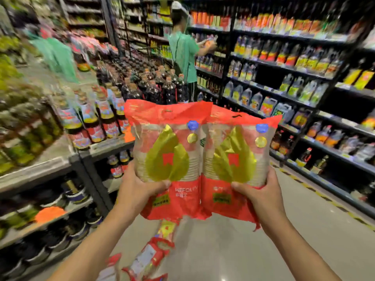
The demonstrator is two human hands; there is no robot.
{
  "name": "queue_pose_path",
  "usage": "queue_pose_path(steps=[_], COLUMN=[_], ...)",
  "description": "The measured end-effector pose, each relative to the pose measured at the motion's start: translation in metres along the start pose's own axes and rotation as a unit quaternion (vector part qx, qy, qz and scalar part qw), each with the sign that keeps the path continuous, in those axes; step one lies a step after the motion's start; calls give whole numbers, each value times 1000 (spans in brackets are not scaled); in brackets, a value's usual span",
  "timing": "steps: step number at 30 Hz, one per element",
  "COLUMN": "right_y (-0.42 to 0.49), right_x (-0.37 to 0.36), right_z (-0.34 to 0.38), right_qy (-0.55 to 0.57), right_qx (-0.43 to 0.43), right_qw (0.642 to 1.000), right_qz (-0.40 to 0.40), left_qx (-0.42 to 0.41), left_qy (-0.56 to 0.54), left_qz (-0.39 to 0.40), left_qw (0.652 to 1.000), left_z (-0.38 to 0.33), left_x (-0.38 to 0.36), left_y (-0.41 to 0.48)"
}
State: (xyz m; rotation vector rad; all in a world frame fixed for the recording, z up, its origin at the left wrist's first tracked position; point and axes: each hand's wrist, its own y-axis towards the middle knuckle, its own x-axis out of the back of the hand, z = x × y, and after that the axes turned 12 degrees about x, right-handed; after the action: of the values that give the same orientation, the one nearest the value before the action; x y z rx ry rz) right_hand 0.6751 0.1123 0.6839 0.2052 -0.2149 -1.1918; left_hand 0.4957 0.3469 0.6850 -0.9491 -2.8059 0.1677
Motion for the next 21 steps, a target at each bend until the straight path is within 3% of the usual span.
queue_pose_path(steps=[6, 10, 15, 21], right_y=[-15, -30, -75, -159], right_x=[-79, -147, -218, -258], right_z=[41, 57, 77, 88], right_qy=[49, 97, 140, 187], right_qx=[38, 34, 26, 4], right_qw=[990, 962, 903, 806], right_qz=[126, 253, 405, 561], left_qx=[-5, -4, 24, 69], left_qy=[-23, -37, -50, -36], left_qz=[-143, -279, -443, -611], left_qw=[989, 960, 895, 788], left_z=[-22, -20, -4, 21], left_x=[98, 157, 193, 189], left_y=[-68, -130, -223, -340])
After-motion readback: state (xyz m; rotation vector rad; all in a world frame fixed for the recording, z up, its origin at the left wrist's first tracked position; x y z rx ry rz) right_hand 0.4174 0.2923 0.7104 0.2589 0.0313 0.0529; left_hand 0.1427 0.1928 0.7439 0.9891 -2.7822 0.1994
